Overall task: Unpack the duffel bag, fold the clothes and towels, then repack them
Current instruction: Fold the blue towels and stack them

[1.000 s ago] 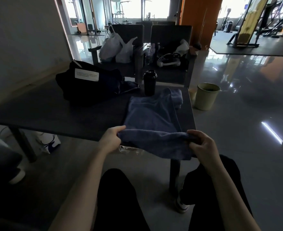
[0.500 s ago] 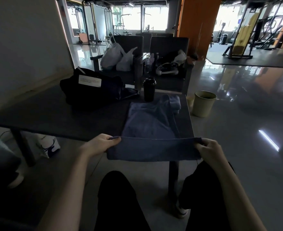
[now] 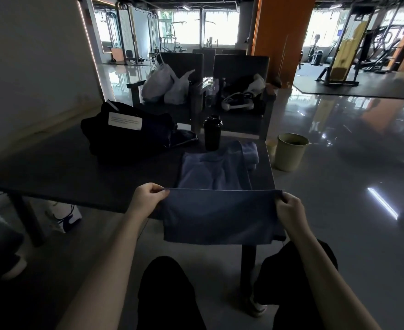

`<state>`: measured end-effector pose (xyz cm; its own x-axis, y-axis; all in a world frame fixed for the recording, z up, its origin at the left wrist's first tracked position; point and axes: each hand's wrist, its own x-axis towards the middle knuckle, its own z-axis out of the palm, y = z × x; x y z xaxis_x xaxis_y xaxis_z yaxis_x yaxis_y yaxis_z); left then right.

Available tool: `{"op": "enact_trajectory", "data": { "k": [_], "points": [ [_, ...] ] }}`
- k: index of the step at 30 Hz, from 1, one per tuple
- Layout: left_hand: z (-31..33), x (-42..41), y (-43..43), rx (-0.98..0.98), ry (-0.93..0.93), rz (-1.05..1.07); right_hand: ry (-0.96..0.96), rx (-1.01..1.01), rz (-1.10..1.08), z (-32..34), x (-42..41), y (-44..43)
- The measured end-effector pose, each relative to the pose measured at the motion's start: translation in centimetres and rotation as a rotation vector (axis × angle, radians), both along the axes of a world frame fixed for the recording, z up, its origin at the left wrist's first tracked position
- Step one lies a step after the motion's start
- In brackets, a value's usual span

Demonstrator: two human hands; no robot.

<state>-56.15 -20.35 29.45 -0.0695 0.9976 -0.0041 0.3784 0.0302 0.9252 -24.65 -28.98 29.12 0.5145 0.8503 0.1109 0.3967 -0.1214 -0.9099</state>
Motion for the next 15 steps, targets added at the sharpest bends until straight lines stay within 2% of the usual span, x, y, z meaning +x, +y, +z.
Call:
{"op": "enact_trajectory", "data": {
  "k": [7, 15],
  "points": [
    [-1.5, 1.1, 6.2, -0.055, 0.029, 0.159, -0.032, -0.031, 0.013, -0.1, 0.8, 7.0],
    [-3.6, 3.0, 13.2, -0.123, 0.125, 0.202, -0.026, -0.131, 0.025, -2.5, 2.2, 14.4]
  ]
}}
